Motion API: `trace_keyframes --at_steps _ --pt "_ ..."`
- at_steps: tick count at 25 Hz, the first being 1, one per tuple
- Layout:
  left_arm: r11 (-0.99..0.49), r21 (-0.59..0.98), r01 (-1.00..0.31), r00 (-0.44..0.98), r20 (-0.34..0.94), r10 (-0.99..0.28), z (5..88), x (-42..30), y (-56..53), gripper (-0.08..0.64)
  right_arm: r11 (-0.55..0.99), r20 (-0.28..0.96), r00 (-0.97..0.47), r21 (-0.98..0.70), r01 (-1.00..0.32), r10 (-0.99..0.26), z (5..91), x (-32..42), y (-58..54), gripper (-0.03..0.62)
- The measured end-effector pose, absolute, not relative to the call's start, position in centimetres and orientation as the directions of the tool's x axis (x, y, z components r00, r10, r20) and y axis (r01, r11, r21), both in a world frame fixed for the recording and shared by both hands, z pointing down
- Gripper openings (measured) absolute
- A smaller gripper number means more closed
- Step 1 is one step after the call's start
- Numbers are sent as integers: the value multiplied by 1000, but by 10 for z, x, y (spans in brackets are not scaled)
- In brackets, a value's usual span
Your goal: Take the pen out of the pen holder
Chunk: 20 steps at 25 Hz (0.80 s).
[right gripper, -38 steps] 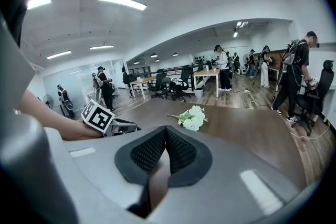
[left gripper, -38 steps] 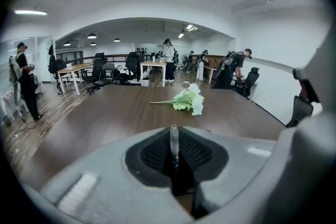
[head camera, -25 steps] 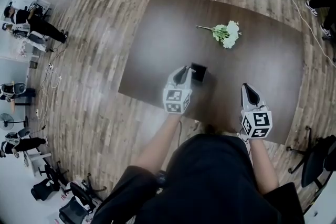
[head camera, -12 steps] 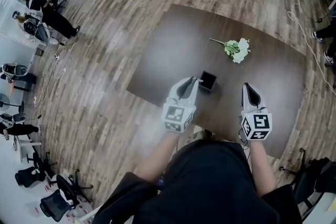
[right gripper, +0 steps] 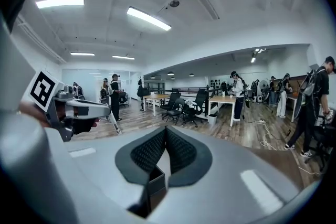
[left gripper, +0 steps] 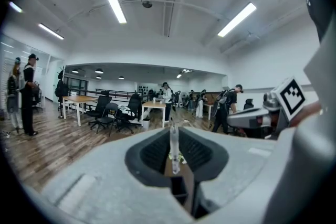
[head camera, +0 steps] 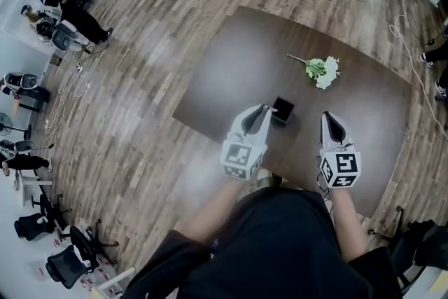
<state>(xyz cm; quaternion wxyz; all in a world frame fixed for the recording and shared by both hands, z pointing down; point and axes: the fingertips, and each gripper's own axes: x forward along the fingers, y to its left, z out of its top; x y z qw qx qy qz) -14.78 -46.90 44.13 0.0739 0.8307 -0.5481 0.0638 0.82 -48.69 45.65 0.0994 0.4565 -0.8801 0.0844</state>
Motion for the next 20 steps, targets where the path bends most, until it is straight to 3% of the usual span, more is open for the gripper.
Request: trace_keyframes --at_steps 20 --pt "-370 41 -928 371 202 -907 440 -146 -487 51 611 236 -610 -75 -788 -757 450 -2 -501 2"
